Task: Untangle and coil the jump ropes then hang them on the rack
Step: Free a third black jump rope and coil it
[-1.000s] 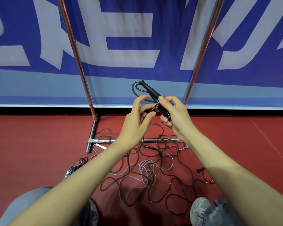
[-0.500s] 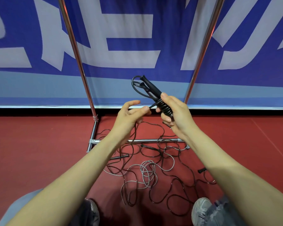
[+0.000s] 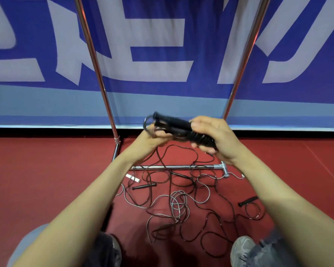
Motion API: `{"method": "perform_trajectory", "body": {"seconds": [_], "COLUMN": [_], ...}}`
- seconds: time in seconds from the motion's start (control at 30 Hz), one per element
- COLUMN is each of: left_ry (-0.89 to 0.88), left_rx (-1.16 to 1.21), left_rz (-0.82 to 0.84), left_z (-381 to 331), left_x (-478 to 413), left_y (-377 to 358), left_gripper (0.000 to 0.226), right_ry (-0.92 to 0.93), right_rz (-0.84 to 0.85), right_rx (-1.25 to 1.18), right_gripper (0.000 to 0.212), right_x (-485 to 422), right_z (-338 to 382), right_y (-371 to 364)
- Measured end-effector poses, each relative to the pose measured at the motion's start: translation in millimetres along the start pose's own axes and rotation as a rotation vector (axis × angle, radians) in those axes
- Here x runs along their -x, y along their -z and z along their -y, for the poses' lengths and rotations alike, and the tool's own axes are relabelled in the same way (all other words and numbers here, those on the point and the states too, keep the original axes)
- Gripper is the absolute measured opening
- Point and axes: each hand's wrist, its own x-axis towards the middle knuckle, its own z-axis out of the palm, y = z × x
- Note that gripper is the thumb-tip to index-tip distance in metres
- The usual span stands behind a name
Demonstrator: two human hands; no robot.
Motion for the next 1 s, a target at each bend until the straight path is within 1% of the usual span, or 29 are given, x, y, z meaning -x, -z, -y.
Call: {"method": "perform_trajectory", "body": {"seconds": [0.03,0.07,0.1,0.13,0.17,0.23,0.33,0.43,0.5,0.63,0.73,0.77,0.9,1.0], "left_ry": [0.009,0.029,0.052,0.061,0.059,0.019,-0.029,-0.081,-0.113,-0.154,-0.157,-0.162,-0.159,-0.162], "left_rx": [0.018,0.037,0.038,0.006,-0.035,-0.101,-0.158,-0.228,-0.274,-0.320,-0.304,-0.301,-0.219,-0.213], "left_rz": [0.015,0.041,0.056,0.061,0.055,0.022,-0.035,-0.022,-0.011,-0.022,-0.016,-0.017,-0.098,-0.110], "left_z": [-1,-3,-5,-7,-10,-16,-26,-34,-35,-32,-28,-28,-26,-23], "left_x": [0,-2,-3,-4,-5,-5,-3,3,9,16,19,20,18,18], "left_y": [3,6,8,9,8,5,3,0,-7,-19,-22,-23,-27,-30], "left_gripper": [0.026,0.032,0.033,0.029,0.025,0.023,0.029,0.030,0.028,0.025,0.028,0.029,0.030,0.030], "right_ry": [-0.044,-0.091,-0.138,-0.180,-0.206,-0.215,-0.241,-0.291,-0.285,-0.249,-0.152,-0.111,-0.025,0.008], "right_rz": [0.094,0.194,0.288,0.356,0.385,0.351,0.246,0.199,0.194,0.081,0.018,-0.001,-0.072,-0.122], "right_rx": [0.107,0.216,0.319,0.404,0.473,0.552,0.560,0.626,0.718,0.885,1.117,1.177,1.269,1.449], "right_gripper": [0.012,0.015,0.020,0.026,0.032,0.036,0.045,0.052,0.043,0.022,0.018,0.019,0.032,0.050], "right_x": [3,6,7,8,9,10,8,2,-1,-6,-11,-13,-14,-14], "right_z": [0,-2,-4,-7,-9,-13,-19,-22,-23,-30,-36,-38,-36,-32], "right_y": [0,0,0,1,1,-2,-4,1,4,7,16,18,19,24]}}
